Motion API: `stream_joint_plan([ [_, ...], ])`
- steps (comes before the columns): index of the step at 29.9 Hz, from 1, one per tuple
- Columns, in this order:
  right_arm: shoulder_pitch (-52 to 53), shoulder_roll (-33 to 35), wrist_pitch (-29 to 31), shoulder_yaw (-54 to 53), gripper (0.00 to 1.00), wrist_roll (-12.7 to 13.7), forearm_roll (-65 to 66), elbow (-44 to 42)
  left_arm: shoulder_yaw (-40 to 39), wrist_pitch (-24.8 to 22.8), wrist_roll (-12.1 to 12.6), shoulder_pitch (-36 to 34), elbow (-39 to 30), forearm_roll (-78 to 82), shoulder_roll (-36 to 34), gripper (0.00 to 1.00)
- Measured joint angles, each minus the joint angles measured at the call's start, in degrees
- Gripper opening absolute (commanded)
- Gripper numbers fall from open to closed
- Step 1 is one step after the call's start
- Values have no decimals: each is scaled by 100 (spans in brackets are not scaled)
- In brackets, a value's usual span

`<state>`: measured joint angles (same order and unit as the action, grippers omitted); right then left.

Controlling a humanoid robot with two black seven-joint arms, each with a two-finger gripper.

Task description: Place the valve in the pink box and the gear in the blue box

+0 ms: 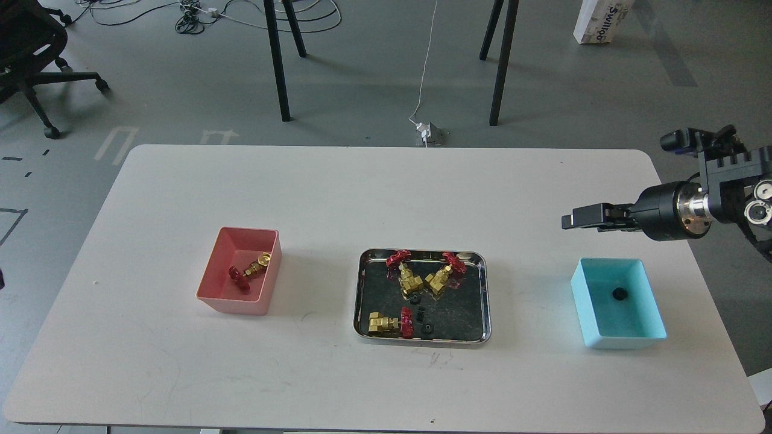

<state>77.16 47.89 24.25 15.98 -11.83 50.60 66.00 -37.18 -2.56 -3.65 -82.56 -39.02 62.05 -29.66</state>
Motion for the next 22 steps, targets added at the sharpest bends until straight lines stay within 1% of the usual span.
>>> stream_joint_plan([
  [1, 0, -33, -121, -346, 91, 22, -364, -156, 113, -48, 8, 0, 0, -1, 81, 95],
  [2, 0, -80, -264, -643, 92, 38, -684, -300, 205, -83, 10, 0, 0, -6, 161, 95],
  [6, -3, -450, -1113, -1816, 92, 73, -1970, -961, 403, -287, 20, 1, 30, -73, 606, 95],
  [10, 22, -929, -1956, -2643, 92, 141, -2615, -1649, 420, -509, 123, 31, 236, -201, 964, 95],
  [11, 38, -1069, -2151, -2792, 92, 216, -2720, -1835, 420, -524, 161, 31, 297, -260, 1038, 95],
  [12, 51, -1242, -2383, -2941, 92, 348, -2844, -2052, 420, -534, 204, 30, 365, -353, 1121, 95],
  [14, 71, -1577, -2889, -3199, 92, 688, -3109, -2490, 415, -542, 283, 7, 479, -619, 1257, 95],
  [15, 79, -1743, -3163, -3341, 93, 864, -3261, -2734, 414, -540, 321, -8, 524, -787, 1307, 95],
  [16, 86, -1910, -3414, -3470, 97, 1018, -3401, -2987, 414, -533, 353, -16, 561, -939, 1339, 95],
  [17, 88, -2071, -3618, -3561, 97, 1125, -3499, -3227, 425, -518, 375, -18, 586, -1048, 1358, 95],
  [19, 90, -2351, -3839, -3646, 98, 1202, -3585, -3542, 452, -500, 393, -15, 607, -1145, 1379, 95],
  [22, 94, -2534, -3939, -3671, 99, 1212, -3600, -3688, 471, -489, 399, 12, 616, -1174, 1361, 95],
])
